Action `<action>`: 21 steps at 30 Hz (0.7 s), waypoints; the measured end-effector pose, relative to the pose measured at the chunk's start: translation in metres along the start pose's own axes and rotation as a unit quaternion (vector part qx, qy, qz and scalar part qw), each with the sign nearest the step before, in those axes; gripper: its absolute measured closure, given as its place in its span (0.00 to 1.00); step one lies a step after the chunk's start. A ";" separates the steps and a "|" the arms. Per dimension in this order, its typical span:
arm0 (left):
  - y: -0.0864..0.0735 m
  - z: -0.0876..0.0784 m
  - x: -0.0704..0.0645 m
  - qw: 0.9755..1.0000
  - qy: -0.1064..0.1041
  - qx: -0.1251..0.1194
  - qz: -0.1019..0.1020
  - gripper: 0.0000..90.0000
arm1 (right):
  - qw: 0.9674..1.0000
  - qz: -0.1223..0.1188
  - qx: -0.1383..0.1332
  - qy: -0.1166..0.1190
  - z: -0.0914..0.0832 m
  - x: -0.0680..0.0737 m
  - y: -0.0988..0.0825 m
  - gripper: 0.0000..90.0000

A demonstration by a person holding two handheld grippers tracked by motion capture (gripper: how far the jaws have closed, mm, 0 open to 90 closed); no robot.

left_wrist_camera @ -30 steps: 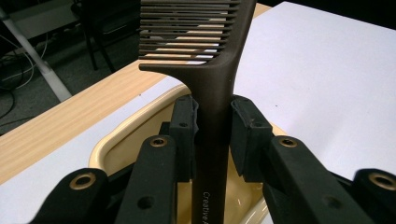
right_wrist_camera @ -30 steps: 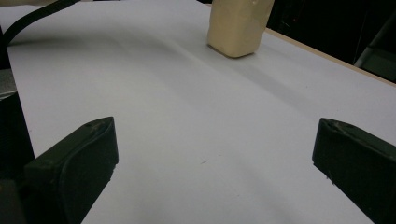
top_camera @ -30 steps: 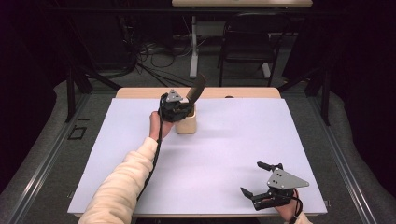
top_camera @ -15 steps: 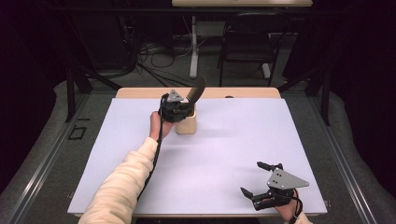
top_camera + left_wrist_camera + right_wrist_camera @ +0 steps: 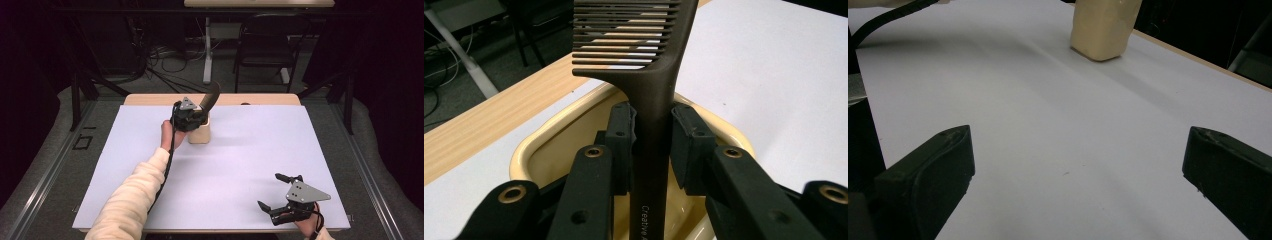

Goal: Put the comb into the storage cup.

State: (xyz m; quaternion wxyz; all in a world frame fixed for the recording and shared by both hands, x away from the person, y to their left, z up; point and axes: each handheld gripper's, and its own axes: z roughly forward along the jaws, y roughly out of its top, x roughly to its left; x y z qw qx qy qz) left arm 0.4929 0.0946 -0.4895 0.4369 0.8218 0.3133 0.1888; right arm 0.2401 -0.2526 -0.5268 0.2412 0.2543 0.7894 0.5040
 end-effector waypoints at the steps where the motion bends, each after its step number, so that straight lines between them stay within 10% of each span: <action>1: 0.000 0.000 0.000 1.000 0.000 0.000 -0.001 0.80 | 1.000 0.000 -0.001 0.000 0.000 0.000 0.000 0.00; 15: -0.001 0.001 0.001 1.000 0.001 0.005 -0.009 0.79 | 1.000 0.000 0.002 0.001 0.000 0.000 0.000 0.00; 21: 0.000 -0.004 0.001 1.000 0.010 0.002 -0.020 0.62 | 1.000 0.001 0.003 0.001 0.000 0.000 0.000 0.00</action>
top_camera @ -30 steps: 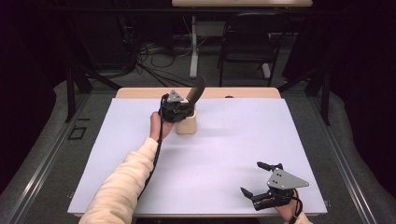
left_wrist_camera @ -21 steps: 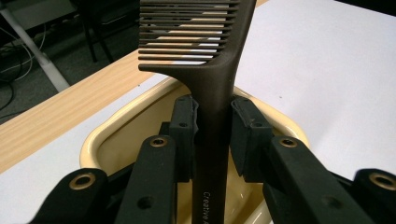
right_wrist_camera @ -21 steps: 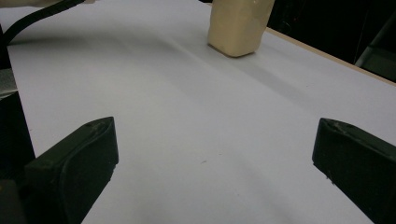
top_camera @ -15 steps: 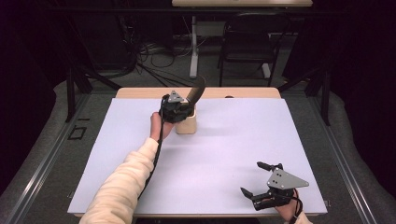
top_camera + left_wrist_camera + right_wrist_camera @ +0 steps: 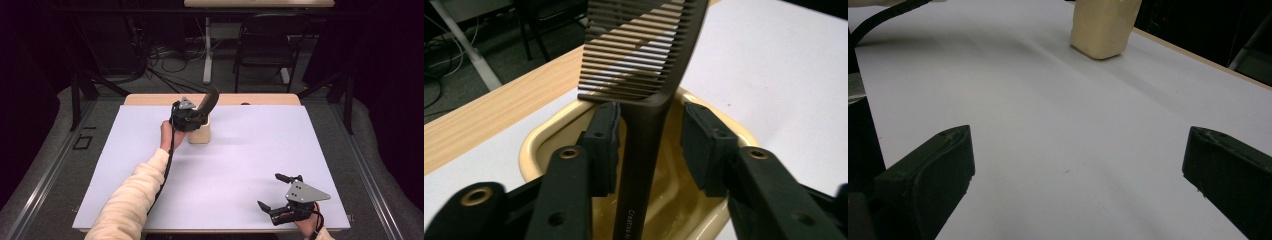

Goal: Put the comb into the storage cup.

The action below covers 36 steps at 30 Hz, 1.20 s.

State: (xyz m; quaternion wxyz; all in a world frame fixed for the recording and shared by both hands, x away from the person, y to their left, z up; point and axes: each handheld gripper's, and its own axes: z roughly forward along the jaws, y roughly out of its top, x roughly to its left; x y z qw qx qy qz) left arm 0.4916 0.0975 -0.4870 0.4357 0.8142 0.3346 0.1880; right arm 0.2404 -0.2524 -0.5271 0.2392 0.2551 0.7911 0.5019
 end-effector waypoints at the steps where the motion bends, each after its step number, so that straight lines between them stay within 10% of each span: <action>1: 0.001 -0.001 -0.001 1.000 0.004 0.003 0.001 0.58 | 1.000 -0.001 0.000 0.000 0.000 0.000 0.000 0.00; 36: 0.011 -0.060 -0.017 1.000 -0.012 0.000 0.014 0.09 | 1.000 0.002 0.003 0.000 0.002 0.001 0.000 0.00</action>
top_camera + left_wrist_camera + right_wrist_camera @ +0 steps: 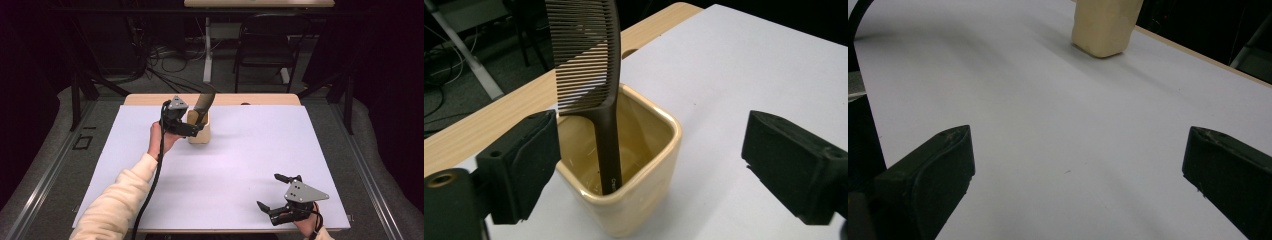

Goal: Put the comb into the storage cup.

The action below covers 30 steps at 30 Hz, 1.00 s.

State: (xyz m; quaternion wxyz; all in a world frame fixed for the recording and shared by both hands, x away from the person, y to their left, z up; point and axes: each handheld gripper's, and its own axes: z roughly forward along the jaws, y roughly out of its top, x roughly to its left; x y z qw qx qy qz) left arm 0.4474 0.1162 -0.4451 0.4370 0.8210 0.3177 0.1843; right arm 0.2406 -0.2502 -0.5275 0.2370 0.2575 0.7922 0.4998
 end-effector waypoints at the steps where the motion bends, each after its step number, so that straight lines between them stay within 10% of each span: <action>1: -0.001 -0.002 0.000 1.000 0.000 0.000 -0.001 0.08 | 1.000 0.000 0.000 0.000 0.000 0.000 0.000 0.00; 30: -0.047 -0.039 -0.011 1.000 0.002 0.014 -0.004 0.00 | 1.000 0.000 0.001 0.000 -0.001 0.000 0.000 0.00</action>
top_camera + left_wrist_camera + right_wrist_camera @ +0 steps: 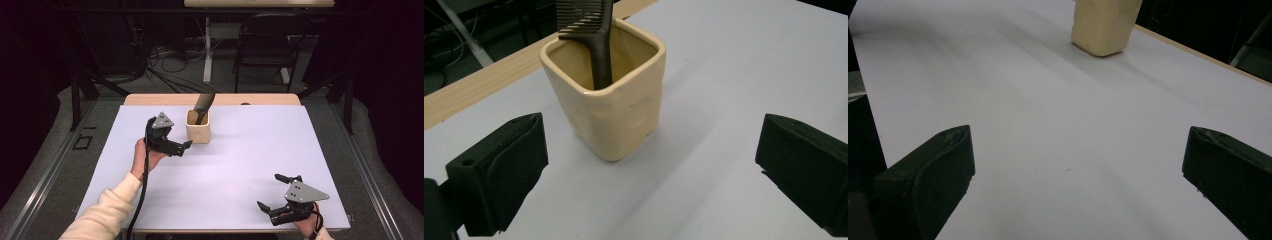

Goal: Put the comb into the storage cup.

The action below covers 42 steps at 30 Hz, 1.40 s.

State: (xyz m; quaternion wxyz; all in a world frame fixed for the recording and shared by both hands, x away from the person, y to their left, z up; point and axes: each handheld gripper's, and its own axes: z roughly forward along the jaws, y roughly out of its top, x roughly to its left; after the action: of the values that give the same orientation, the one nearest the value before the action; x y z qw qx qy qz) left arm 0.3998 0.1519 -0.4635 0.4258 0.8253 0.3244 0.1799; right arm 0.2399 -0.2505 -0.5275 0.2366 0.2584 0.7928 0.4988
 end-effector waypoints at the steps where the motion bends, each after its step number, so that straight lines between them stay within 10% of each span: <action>1: -0.002 -0.001 -0.001 1.000 0.000 0.001 0.000 0.00 | 1.000 0.000 0.000 0.000 0.000 0.000 0.000 0.00; 20: -0.034 -0.008 -0.022 0.999 -0.012 0.028 0.021 0.00 | 1.000 0.001 0.002 0.001 0.000 0.000 0.000 0.00; 42: -0.065 -0.027 -0.035 1.000 -0.007 0.003 -0.007 0.00 | 1.000 0.001 0.000 0.002 -0.001 0.000 0.000 0.00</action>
State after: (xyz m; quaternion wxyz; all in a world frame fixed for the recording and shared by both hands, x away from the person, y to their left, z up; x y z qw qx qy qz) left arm 0.3343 0.1718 -0.5021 0.4268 0.8257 0.3272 0.1703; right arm 0.2393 -0.2507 -0.5270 0.2346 0.2577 0.7931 0.4996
